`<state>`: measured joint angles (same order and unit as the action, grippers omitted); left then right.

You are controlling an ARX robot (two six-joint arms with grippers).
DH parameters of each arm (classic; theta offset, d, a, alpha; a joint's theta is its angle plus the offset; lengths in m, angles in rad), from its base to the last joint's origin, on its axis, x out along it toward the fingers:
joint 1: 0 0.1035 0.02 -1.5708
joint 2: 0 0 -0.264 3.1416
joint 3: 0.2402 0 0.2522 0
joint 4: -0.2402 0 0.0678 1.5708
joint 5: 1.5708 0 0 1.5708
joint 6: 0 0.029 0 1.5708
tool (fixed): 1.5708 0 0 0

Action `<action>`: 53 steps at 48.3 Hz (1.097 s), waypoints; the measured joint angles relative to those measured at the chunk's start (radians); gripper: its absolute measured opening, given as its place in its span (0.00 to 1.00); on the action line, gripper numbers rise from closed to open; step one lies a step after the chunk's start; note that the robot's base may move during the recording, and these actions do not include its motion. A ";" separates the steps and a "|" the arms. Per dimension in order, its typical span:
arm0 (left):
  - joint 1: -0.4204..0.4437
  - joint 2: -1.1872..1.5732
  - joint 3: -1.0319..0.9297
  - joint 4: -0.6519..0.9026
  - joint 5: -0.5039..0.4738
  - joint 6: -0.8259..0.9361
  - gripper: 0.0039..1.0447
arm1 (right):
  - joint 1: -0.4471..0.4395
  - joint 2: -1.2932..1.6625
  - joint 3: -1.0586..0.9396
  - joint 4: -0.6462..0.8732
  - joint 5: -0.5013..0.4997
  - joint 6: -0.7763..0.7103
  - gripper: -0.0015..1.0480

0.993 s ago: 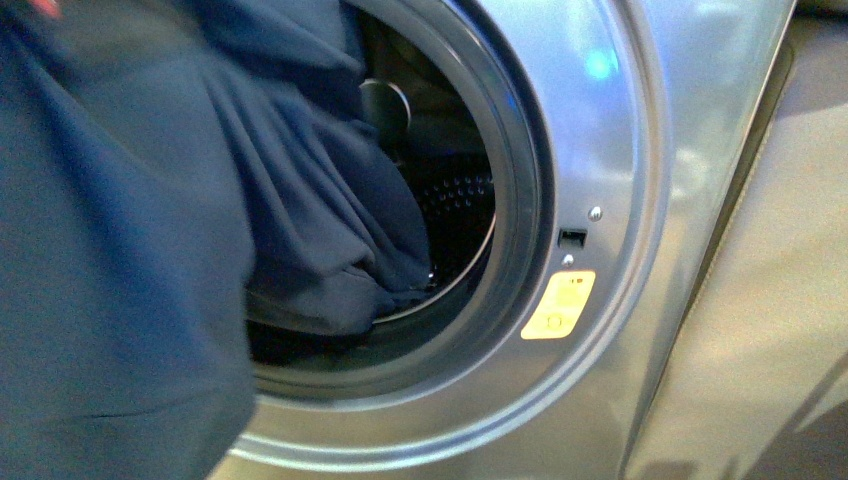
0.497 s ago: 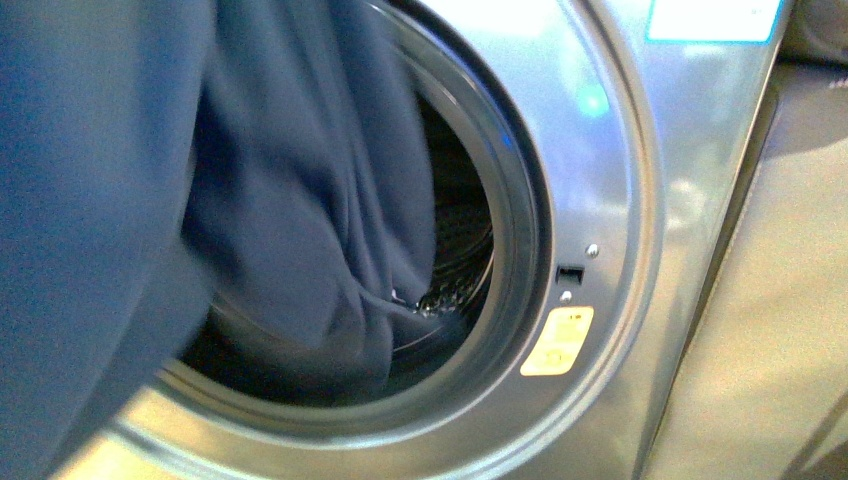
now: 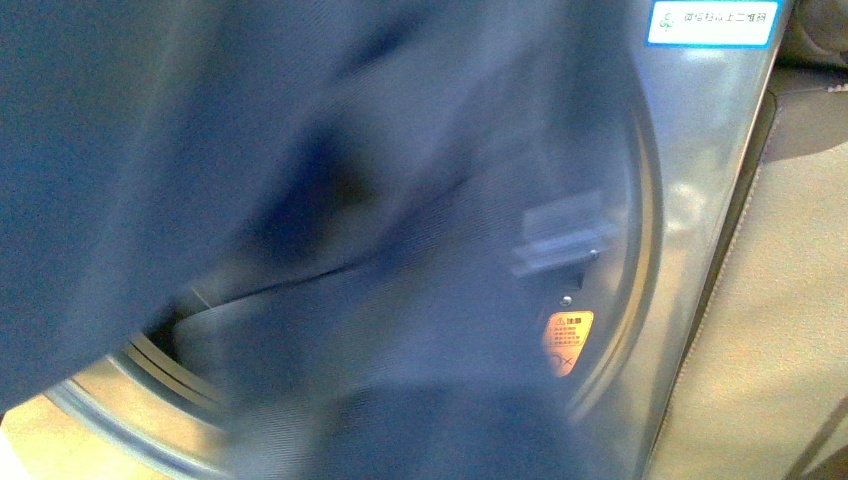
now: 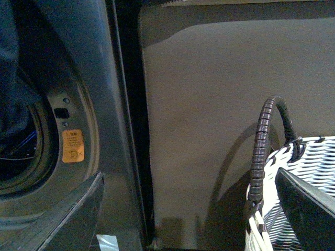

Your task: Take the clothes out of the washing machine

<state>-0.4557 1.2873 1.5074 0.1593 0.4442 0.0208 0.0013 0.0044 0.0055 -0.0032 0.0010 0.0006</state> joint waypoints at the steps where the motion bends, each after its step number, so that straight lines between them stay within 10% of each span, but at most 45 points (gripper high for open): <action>1: -0.005 0.003 0.005 -0.001 0.000 -0.001 0.06 | 0.000 0.000 0.000 0.000 0.000 0.000 0.93; 36: -0.212 0.084 0.198 -0.066 -0.041 -0.040 0.06 | 0.000 0.000 0.000 0.000 0.000 0.000 0.93; 46: -0.208 0.089 0.198 -0.068 -0.047 -0.040 0.06 | -0.231 0.103 -0.001 0.209 -0.552 0.348 0.93; 53: -0.208 0.089 0.198 -0.068 -0.044 -0.040 0.06 | -0.309 0.202 0.000 0.359 -0.680 0.485 0.93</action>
<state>-0.6640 1.3766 1.7054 0.0917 0.4000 -0.0193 -0.3080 0.2062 0.0051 0.3557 -0.6788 0.4858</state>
